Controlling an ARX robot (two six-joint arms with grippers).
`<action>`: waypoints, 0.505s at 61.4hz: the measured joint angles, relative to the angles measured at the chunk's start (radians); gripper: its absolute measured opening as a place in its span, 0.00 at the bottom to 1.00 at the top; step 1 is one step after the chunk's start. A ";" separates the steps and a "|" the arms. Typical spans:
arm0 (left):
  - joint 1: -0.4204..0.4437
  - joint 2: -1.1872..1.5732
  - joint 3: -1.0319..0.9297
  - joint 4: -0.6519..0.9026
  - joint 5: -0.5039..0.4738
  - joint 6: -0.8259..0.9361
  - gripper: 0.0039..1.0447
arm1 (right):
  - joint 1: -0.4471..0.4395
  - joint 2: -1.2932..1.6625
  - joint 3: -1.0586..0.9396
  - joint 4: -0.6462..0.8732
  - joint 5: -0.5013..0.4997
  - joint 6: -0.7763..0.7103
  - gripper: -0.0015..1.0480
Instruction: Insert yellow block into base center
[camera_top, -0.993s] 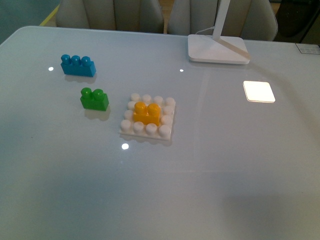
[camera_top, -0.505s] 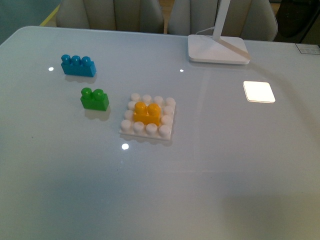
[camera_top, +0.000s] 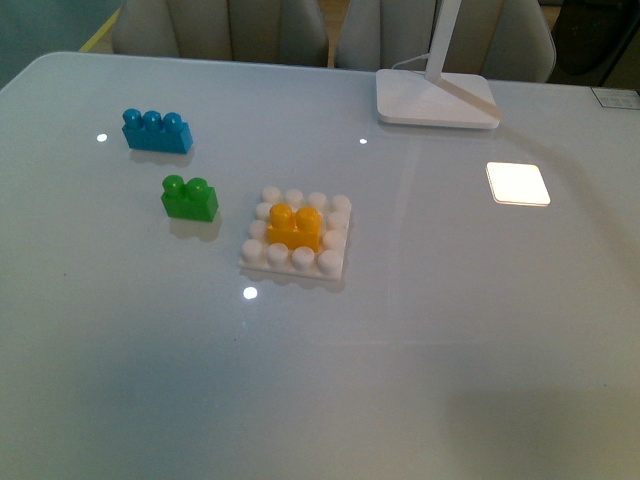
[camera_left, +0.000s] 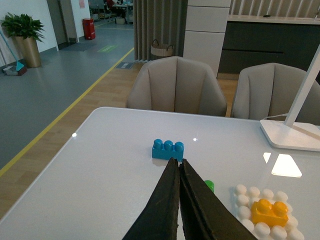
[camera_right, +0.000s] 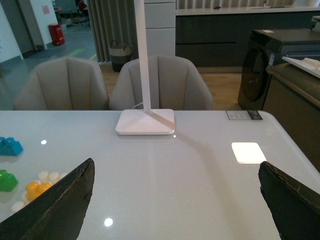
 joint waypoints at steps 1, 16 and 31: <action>0.000 -0.015 0.000 -0.014 0.000 0.000 0.02 | 0.000 0.000 0.000 0.000 0.000 0.000 0.92; 0.000 -0.157 0.000 -0.148 0.000 0.000 0.02 | 0.000 0.000 0.000 0.000 0.000 0.000 0.92; 0.000 -0.258 0.000 -0.249 0.000 0.000 0.02 | 0.000 0.000 0.000 0.000 0.000 0.000 0.92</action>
